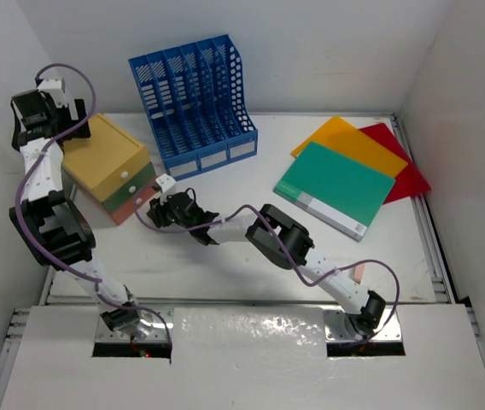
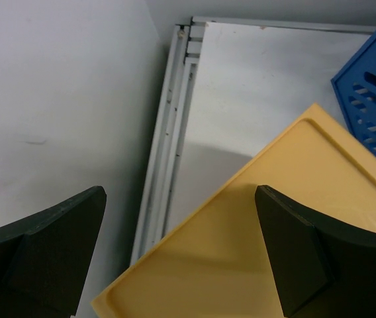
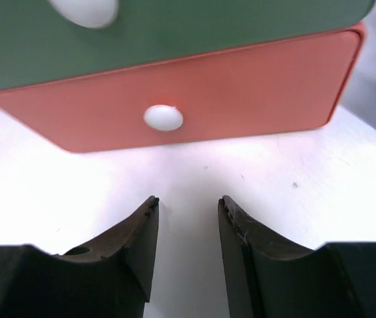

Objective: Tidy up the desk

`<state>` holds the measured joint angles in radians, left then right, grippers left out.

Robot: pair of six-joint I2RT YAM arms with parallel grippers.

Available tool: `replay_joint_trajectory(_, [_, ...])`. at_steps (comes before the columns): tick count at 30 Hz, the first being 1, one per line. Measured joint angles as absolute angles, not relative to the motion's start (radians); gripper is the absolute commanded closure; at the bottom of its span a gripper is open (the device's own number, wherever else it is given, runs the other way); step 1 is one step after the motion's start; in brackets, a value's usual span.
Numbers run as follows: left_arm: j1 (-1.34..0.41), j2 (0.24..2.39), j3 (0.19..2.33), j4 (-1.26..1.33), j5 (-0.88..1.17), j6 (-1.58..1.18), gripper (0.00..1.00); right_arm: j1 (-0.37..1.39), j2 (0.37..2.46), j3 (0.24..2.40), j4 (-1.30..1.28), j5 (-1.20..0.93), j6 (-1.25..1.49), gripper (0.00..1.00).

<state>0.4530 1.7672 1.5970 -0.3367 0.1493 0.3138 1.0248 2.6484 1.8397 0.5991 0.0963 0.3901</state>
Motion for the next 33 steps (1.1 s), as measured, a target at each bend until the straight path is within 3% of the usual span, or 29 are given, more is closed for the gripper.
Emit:
replay_joint_trajectory(6, [0.453, 1.868, 1.748, -0.450, 0.236, 0.235, 0.08, 1.024, 2.554, 1.731, 0.660, 0.063, 0.393, 0.57])
replay_joint_trajectory(24, [0.453, 1.779, 1.609, -0.406, 0.342, 0.205, 0.08, 0.980, 2.542, 1.671, 0.749, 0.007, 0.461, 0.60])
replay_joint_trajectory(33, [0.472, 1.794, 1.754, -0.552, 0.340, 0.157, 0.04, 0.984, 2.495, 1.559, 0.762, -0.013, 0.459, 0.60])
